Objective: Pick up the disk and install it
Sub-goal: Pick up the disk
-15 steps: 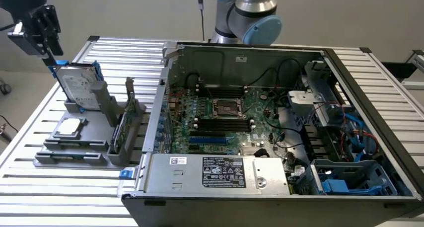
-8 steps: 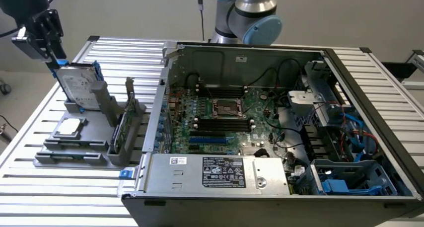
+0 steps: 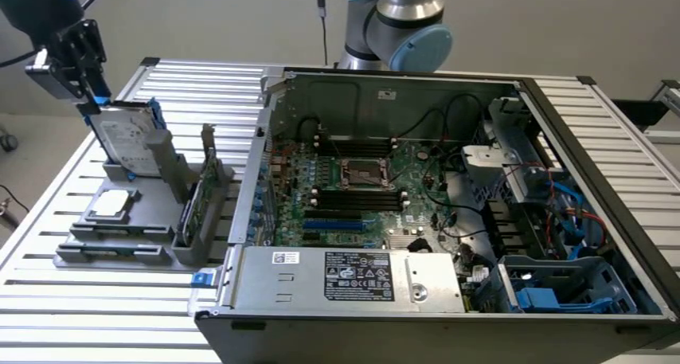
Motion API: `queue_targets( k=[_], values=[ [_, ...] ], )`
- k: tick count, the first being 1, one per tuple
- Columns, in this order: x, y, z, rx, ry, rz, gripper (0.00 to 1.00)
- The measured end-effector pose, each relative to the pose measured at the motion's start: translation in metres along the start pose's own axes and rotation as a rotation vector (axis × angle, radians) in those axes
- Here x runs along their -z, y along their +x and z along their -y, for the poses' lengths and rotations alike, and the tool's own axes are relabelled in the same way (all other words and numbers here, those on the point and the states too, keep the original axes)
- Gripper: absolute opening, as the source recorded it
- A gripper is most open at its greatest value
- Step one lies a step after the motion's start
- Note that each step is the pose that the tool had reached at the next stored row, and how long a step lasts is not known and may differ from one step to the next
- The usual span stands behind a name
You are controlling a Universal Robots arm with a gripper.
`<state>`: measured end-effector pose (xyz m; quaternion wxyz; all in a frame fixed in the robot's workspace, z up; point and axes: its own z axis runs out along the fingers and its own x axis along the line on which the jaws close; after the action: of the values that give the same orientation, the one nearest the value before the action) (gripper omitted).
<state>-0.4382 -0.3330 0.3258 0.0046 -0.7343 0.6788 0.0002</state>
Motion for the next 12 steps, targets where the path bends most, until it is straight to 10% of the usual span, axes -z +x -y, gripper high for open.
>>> queue_targets(
  k=[12],
  values=[
    [-0.0102,-0.0009,0.0001,-0.056,0.0006,0.0013,0.48]
  ],
)
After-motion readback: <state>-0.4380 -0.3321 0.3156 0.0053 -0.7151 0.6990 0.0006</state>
